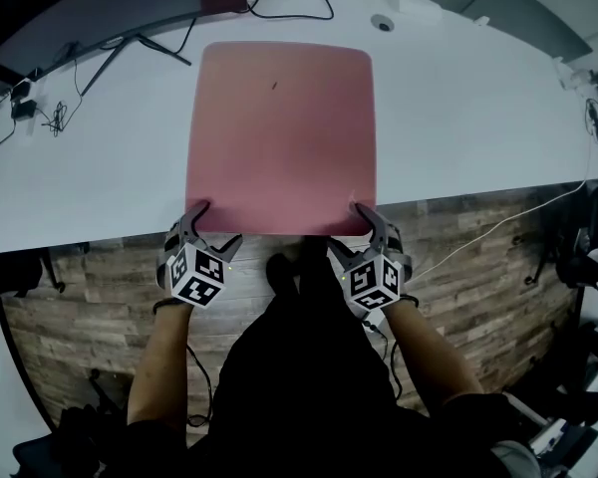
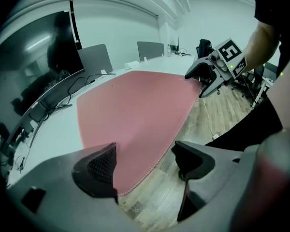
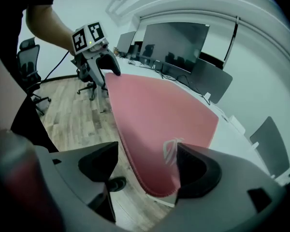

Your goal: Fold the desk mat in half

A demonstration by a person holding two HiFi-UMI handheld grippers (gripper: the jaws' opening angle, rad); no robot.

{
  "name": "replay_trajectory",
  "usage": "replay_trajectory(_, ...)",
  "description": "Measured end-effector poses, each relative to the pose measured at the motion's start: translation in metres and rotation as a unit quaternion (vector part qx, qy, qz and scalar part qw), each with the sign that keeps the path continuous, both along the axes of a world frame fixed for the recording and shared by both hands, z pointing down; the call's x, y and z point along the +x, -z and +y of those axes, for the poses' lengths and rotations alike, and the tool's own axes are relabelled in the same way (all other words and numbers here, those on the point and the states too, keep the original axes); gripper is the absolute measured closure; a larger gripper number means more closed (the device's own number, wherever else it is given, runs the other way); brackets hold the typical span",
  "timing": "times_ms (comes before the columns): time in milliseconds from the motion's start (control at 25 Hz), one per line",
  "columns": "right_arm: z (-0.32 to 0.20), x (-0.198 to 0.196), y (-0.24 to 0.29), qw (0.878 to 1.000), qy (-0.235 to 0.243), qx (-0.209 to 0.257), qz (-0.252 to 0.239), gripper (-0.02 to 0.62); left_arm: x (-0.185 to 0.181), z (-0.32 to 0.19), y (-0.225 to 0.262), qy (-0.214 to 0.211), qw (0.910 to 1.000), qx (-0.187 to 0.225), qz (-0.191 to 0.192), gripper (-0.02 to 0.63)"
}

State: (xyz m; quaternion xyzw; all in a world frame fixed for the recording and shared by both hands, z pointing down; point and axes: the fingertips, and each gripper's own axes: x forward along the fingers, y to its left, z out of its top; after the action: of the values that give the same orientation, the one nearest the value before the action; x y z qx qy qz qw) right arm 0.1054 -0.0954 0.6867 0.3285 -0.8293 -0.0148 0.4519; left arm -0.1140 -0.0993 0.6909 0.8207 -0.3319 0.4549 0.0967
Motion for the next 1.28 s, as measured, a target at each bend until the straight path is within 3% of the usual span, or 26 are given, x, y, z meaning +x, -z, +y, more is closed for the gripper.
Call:
replay_trajectory(160, -0.001, 0.004, 0.002, 1.000, 0.017, 0.002, 0.026, 0.273, -0.004, -0.002, 0.000, 0.003, 0.9999, -0.013, -0.003, 0.224)
replay_trajectory(320, -0.001, 0.003, 0.025, 1.000, 0.018, 0.007, 0.010, 0.448, -0.004, -0.001, 0.004, 0.004, 0.9997, -0.024, 0.002, 0.225)
replay_trajectory(360, -0.003, 0.004, 0.033, 1.000, 0.014, 0.013, 0.009, 0.548, -0.003, 0.001, 0.005, 0.000, 0.9997, -0.025, 0.000, 0.225)
replay_trajectory(440, -0.009, 0.006, 0.047, 1.000, 0.011, 0.022, 0.009, 0.569, 0.001, 0.006, 0.006, -0.015, 0.9995, -0.026, -0.010, 0.225)
replay_trajectory(600, -0.015, 0.005, 0.066, 0.999, 0.017, 0.029, 0.003, 0.574, 0.003, 0.011, 0.006, -0.031, 0.9986, -0.014, -0.040, 0.225)
replay_trajectory(880, -0.023, 0.029, 0.099, 0.999, -0.011, 0.043, -0.007, 0.574, -0.003, 0.010, 0.019, -0.012, 0.9988, -0.002, -0.047, 0.234)
replay_trajectory(1040, -0.026, 0.041, 0.117, 0.998, -0.025, 0.051, -0.009, 0.572, -0.008, 0.006, 0.034, 0.002, 0.9994, 0.007, -0.032, 0.258)
replay_trajectory(1120, -0.027, 0.044, 0.123, 0.998, -0.028, 0.055, -0.008, 0.572, -0.007, 0.005, 0.042, 0.002, 0.9995, 0.017, -0.028, 0.325)
replay_trajectory(1240, -0.031, 0.054, 0.131, 0.997, -0.044, 0.055, -0.019, 0.572, -0.002, 0.007, 0.056, -0.005, 0.9994, 0.031, -0.013, 0.525)
replay_trajectory(1280, -0.031, 0.059, 0.135, 0.997, -0.051, 0.055, -0.021, 0.572, 0.002, 0.009, 0.061, -0.015, 0.9993, 0.033, -0.008, 0.535)
